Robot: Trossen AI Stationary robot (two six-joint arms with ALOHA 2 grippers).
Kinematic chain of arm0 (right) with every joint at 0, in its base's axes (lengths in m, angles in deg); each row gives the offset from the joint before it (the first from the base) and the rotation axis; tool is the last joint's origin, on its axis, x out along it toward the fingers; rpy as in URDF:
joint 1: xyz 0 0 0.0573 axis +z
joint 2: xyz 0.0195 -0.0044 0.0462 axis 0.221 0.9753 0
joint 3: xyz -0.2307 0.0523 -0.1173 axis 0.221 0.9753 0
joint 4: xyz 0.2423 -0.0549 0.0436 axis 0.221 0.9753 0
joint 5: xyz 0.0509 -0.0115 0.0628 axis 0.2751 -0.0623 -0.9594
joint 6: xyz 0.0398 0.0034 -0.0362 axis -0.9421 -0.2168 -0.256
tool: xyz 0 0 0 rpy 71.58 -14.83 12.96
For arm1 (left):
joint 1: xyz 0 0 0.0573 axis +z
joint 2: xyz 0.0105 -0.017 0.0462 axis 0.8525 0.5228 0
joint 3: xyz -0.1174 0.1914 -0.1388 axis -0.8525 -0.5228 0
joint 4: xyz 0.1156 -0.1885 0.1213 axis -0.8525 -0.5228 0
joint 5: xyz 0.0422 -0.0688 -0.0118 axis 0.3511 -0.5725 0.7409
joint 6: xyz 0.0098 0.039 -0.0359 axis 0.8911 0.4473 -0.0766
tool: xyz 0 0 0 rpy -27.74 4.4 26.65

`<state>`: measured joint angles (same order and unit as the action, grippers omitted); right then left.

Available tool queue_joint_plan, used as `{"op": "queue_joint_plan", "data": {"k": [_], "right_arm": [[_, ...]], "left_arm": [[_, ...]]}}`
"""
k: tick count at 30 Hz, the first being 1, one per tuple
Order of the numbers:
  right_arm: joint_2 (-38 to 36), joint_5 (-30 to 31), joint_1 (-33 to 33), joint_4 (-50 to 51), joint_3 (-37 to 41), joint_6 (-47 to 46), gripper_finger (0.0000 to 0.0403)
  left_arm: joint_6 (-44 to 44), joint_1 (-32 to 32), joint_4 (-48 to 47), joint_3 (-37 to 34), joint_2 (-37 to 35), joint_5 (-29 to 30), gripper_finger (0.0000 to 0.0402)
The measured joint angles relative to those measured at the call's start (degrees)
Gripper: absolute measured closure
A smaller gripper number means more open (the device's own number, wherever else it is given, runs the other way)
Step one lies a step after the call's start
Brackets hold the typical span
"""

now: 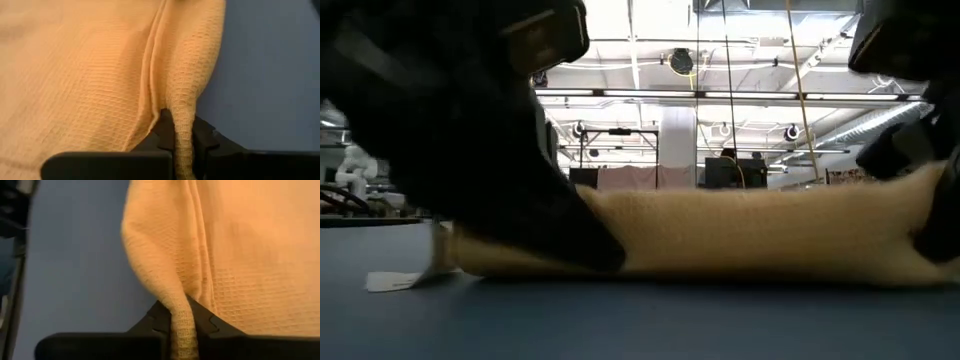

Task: Roll towel
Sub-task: Roll the yellow towel

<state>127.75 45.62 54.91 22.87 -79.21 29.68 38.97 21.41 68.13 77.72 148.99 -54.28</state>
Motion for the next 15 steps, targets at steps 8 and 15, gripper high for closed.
{"op": "queue_joint_plan", "data": {"k": [8, 15], "right_arm": [[-6.7, 2.9, 4.5, 3.5, 0.0, 14.7, 0.0288], [-5.8, 19.3, 12.2, -0.3, -0.1, 24.9, 0.0195]], "left_arm": [[-13.6, 4.0, -4.6, 0.0, -5.9, -9.8, 0.0378], [-19.7, 8.2, -4.0, -1.5, -5.6, -18.9, 0.0387]]}}
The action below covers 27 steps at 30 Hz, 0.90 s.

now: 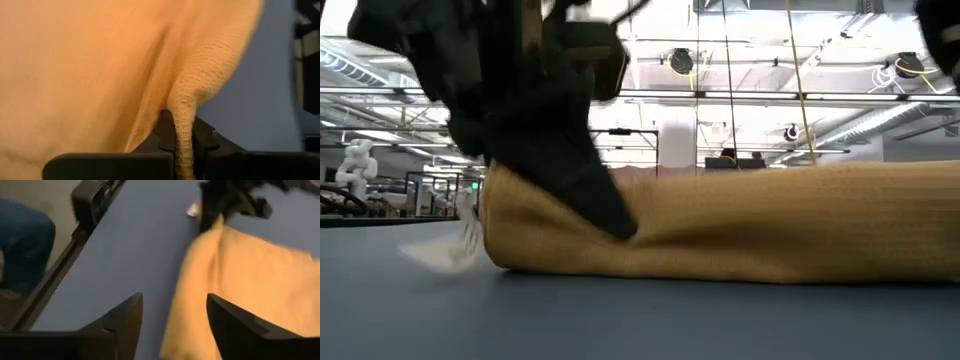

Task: Roll towel
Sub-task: Roll the yellow towel

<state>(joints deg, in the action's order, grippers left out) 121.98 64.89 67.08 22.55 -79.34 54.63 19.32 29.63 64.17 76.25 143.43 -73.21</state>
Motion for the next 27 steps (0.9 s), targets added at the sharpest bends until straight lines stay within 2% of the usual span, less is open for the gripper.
{"op": "queue_joint_plan", "data": {"k": [6, 10, 16, 27], "right_arm": [[8.9, 2.0, 2.1, -11.0, 0.0, 8.4, 0.0179], [13.4, 6.8, 2.0, -15.7, 0.1, 11.7, 0.0182], [14.3, 12.1, 1.4, -15.7, 0.1, 13.5, 0.0183], [14.3, 12.3, -2.5, -8.1, 0.1, 3.5, 0.0184]], "left_arm": [[-5.5, 0.0, 0.3, -1.5, 0.1, 0.0, 0.0387], [-6.9, 0.0, 1.4, -1.6, 0.1, -0.2, 0.0387], [-7.7, 0.8, 3.0, -1.6, 0.1, -2.0, 0.0387], [-7.8, 2.6, 3.1, -1.6, 0.1, -5.1, 0.0380]]}}
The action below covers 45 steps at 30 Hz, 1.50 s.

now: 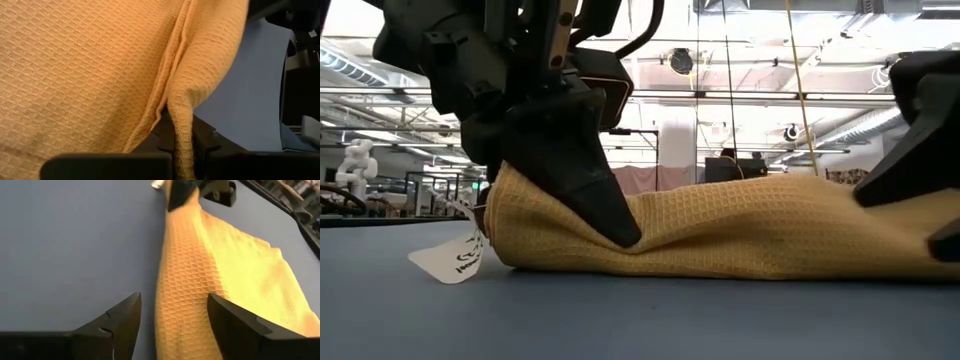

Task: Roll towel
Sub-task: Roll the yellow towel

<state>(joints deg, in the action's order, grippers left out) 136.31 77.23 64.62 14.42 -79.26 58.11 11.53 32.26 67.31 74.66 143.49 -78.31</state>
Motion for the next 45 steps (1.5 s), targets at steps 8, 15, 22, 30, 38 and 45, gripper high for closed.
{"op": "queue_joint_plan", "data": {"k": [8, 15, 22, 30, 38, 45], "right_arm": [[0.0, -1.2, -2.3, 4.6, 0.0, -7.1, 0.0184], [-0.4, -7.9, -4.9, 10.5, -0.2, -18.6, 0.0205], [-0.3, -10.7, -5.2, 10.5, -0.2, -23.9, 0.0295], [-0.4, -14.5, -6.3, 11.3, -0.2, -30.3, 0.0364], [-0.4, -14.8, -6.7, 11.5, -0.1, -37.2, 0.0361], [-0.4, -15.1, -7.0, 10.8, -0.1, -37.3, 0.0361]], "left_arm": [[0.2, 0.4, -0.1, 0.0, 0.0, -0.6, 0.0380], [0.6, 0.4, -0.2, 0.0, 0.0, -0.5, 0.0363], [4.5, -0.4, -0.6, 0.0, -0.2, 5.4, 0.0322], [13.9, -1.5, -7.8, 0.0, -7.0, 13.2, 0.0213], [31.4, -9.3, -7.7, 0.0, -14.0, 27.9, 0.0162], [45.3, -15.7, -0.8, 0.1, -4.0, 38.7, 0.0161]]}}
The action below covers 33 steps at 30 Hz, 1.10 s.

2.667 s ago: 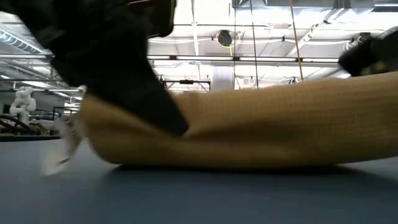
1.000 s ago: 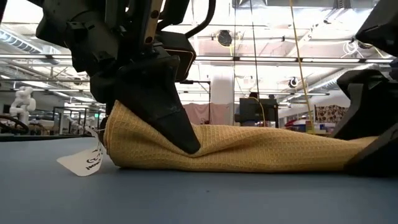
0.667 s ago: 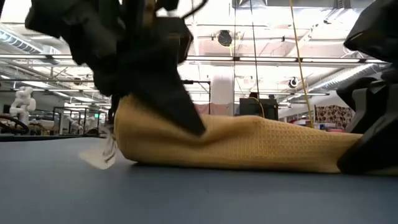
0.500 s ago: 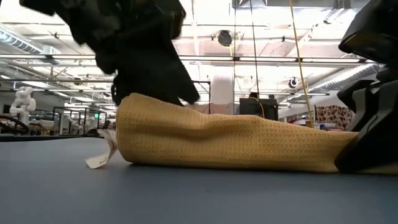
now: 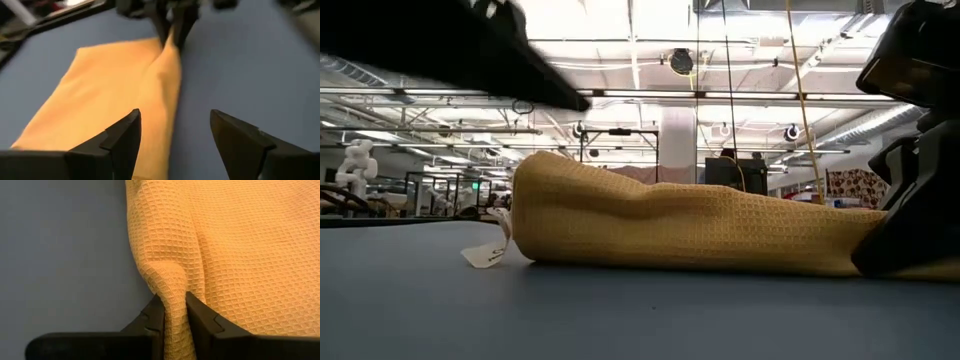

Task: Roll towel
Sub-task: Roll the yellow towel

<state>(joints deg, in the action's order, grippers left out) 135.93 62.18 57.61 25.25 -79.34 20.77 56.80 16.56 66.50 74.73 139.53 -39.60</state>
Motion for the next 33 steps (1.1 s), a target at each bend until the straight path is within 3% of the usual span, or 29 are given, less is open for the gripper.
{"op": "queue_joint_plan", "data": {"k": [3, 8, 13, 19, 26, 29, 33], "right_arm": [[0.0, -0.1, -0.1, -0.1, 0.0, 0.0, 0.0361], [0.0, -0.8, -0.2, -0.1, 0.0, 0.0, 0.0361], [0.0, -0.8, -0.2, -0.1, 0.0, 0.0, 0.0361], [0.0, -0.8, -0.2, -0.1, 0.1, 0.0, 0.0361], [0.0, -0.8, -0.2, -0.1, 0.1, 0.0, 0.0360], [-0.1, -0.8, -0.1, -0.1, 0.1, 0.2, 0.0359], [-1.1, -1.8, -0.2, 0.0, 0.2, 1.8, 0.0359]], "left_arm": [[0.4, -0.2, 0.8, 0.0, 3.7, 3.1, 0.0161], [-0.3, 1.2, 3.1, 0.0, 6.4, 3.2, 0.0161], [-1.3, 3.3, -1.1, 0.0, 6.6, 3.1, 0.0161], [-3.3, 6.8, -5.2, 0.0, 6.6, -6.7, 0.0161], [-3.5, 8.4, -5.7, 0.1, 6.4, -12.0, 0.0166], [-5.1, 9.1, -5.7, 0.1, 6.4, -16.1, 0.0199], [-8.6, 9.5, -5.8, 0.1, 6.0, -19.5, 0.0291]]}}
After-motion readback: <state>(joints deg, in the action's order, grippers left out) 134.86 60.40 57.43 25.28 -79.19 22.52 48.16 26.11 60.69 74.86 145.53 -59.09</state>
